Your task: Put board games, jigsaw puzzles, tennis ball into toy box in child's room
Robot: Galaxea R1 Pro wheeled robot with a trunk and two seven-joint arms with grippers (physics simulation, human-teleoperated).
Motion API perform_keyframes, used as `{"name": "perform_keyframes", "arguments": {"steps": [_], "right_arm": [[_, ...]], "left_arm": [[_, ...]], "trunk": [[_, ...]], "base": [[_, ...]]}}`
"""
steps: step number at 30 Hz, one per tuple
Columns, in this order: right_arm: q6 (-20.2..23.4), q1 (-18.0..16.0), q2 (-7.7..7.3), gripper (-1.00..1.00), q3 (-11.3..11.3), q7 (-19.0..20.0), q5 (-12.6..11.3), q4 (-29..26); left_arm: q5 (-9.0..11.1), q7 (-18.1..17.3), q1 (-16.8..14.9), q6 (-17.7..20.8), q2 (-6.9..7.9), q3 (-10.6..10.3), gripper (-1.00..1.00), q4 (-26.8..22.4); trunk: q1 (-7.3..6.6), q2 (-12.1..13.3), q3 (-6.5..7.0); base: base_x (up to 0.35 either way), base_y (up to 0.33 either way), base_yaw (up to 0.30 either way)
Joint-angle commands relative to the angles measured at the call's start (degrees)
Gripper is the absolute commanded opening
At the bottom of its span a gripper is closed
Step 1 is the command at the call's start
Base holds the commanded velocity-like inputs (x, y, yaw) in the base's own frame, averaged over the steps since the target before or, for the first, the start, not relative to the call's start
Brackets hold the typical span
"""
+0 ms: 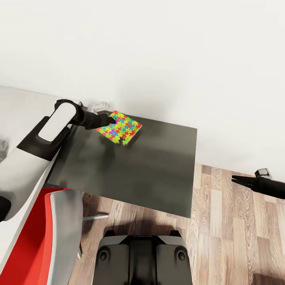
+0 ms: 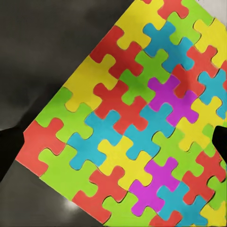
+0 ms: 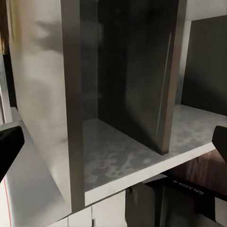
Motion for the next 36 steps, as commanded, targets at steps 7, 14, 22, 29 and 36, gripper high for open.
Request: {"name": "perform_keyframes", "arguments": {"steps": [7,14,22,29,36], "right_arm": [[0.7,-0.1,0.39,1.0,0.5,0.0,-0.7,-0.1],[0.9,0.5,1.83,1.0,0.5,0.0,-0.7,-0.4],[1.0,0.7,2.11,1.0,0.4,0.0,-0.7,-0.5],[1.0,0.8,2.19,1.0,0.4,0.0,-0.6,-0.5],[1.0,0.8,2.22,1.0,0.4,0.0,-0.6,-0.5]], "left_arm": [[0.6,0.1,-0.8,-0.1,0.15,-0.2,1.0,1.8],[0.6,-0.1,-1.8,-0.1,0.02,-0.3,1.0,1.9],[0.6,-0.2,-2.0,-0.1,0.17,-0.3,1.0,1.9],[0.6,-0.2,-2.0,0.0,0.15,-0.3,1.0,1.7],[0.7,-0.2,-2.1,0.0,-0.01,-0.2,1.0,1.4]], "trunk": [[0.06,-0.1,-0.09],[0.06,-0.1,-0.33],[0.06,-0.1,-0.7],[0.06,-0.1,-1.01],[0.06,-0.1,-1.24]], "base": [[0.0,0.0,0.0],[0.0,0.0,0.0],[0.0,0.0,0.0],[0.0,0.0,0.0],[0.0,0.0,0.0]]}}
